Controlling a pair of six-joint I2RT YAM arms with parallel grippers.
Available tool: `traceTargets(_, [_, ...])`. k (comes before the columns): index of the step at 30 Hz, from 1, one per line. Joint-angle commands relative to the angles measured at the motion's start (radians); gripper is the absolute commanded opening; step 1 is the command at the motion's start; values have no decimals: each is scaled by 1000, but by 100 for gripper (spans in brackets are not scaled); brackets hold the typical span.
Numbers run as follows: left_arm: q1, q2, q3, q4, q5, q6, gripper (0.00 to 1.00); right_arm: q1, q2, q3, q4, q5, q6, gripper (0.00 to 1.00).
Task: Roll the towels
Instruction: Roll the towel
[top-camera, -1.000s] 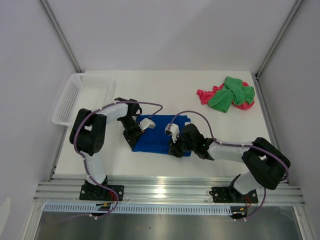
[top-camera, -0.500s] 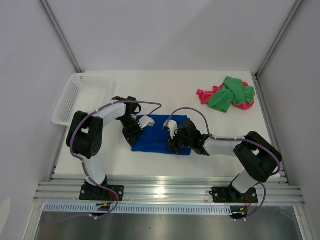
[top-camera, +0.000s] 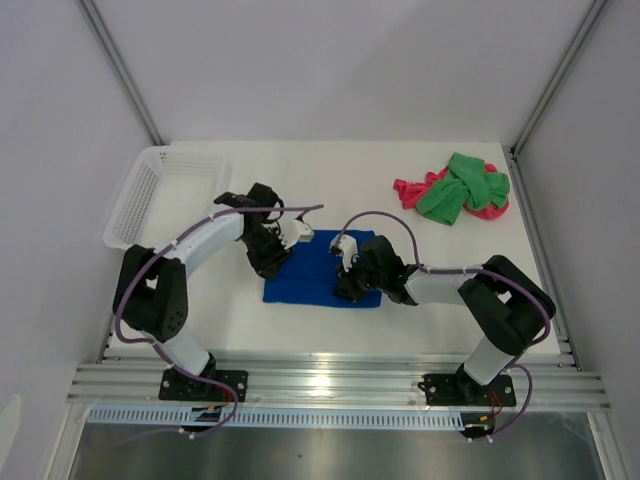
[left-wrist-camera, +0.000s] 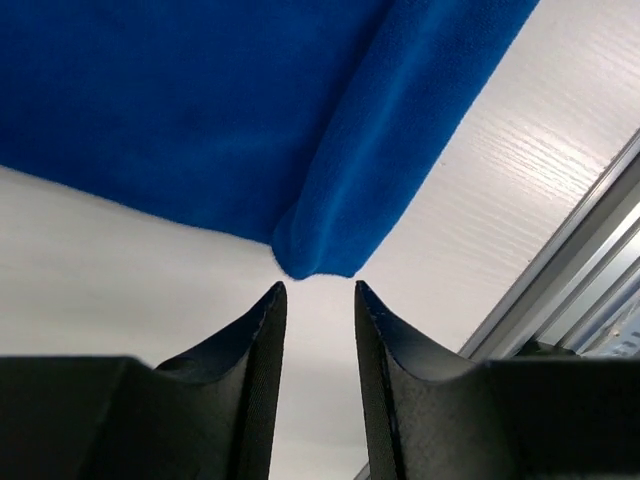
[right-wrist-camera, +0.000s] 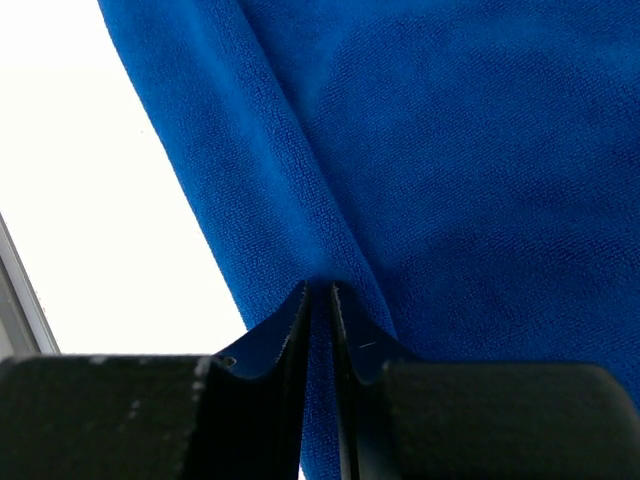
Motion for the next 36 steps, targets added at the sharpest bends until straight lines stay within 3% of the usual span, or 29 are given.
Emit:
traceTargets(1, [-66, -35, -83, 77, -60, -3, 38, -11, 4, 30, 27, -7, -5, 17])
traceTargets(9, [-186, -176, -313, 356, -215, 156, 45, -31, 2, 25, 2, -36, 1, 19])
traceTargets(14, [-217, -194, -354, 365, -214, 213, 50, -34, -27, 4, 16, -36, 12, 20])
traceTargets(32, [-249, -87, -417, 380, -267, 261, 56, -40, -65, 0, -28, -23, -3, 26])
traceTargets(34, [-249, -81, -411, 379, -279, 245, 54, -39, -102, 0, -48, -18, -28, 30])
traceTargets(36, [-248, -66, -394, 361, -288, 222, 42, -39, -151, 2, -90, -20, -55, 32])
